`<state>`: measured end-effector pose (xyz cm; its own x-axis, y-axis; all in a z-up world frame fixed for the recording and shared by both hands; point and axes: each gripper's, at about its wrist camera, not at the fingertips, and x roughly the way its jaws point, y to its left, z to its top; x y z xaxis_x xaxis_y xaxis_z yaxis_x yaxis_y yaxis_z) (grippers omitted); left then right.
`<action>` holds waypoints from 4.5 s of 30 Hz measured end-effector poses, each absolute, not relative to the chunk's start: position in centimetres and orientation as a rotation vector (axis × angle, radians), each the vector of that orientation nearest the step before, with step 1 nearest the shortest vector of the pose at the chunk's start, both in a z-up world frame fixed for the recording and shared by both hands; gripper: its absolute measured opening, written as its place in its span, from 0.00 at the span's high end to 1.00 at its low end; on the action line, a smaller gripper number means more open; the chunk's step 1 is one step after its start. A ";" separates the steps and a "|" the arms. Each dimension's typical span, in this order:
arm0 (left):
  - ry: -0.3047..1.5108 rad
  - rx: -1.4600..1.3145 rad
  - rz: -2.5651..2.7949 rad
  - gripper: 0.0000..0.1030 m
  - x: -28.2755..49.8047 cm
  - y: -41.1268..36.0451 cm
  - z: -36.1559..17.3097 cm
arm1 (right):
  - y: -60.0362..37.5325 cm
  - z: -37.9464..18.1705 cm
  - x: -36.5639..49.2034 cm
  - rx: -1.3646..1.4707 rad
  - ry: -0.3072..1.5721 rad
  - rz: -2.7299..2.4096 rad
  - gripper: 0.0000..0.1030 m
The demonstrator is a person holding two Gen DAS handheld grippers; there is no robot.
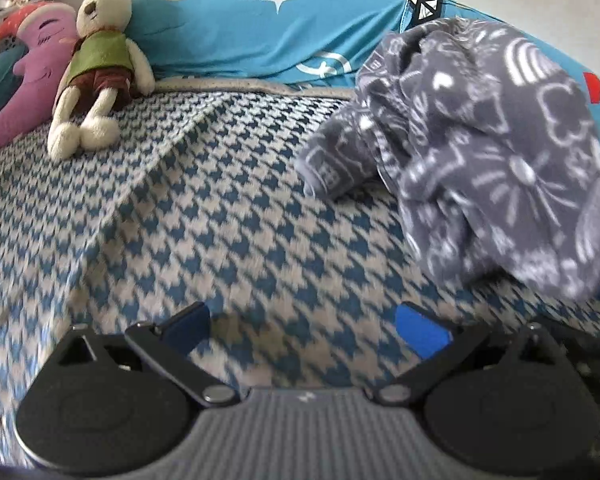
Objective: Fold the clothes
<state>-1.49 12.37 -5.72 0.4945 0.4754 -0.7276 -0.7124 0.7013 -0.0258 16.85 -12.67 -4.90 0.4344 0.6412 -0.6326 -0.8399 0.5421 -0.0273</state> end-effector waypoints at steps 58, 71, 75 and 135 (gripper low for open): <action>0.686 -0.176 0.626 0.00 3.6 14.2 -7.4 | -14.0 -4.4 15.7 -0.367 0.611 0.951 0.00; 0.686 -0.175 0.625 0.00 3.5 14.4 -7.4 | -14.0 -4.4 15.6 -0.368 0.611 0.951 0.00; 0.686 -0.175 0.625 0.00 3.6 14.3 -7.4 | -14.1 -4.4 15.5 -0.368 0.611 0.951 0.00; 0.687 -0.176 0.624 0.00 3.5 14.5 -7.4 | -14.5 -4.0 15.0 -0.369 0.610 0.954 0.00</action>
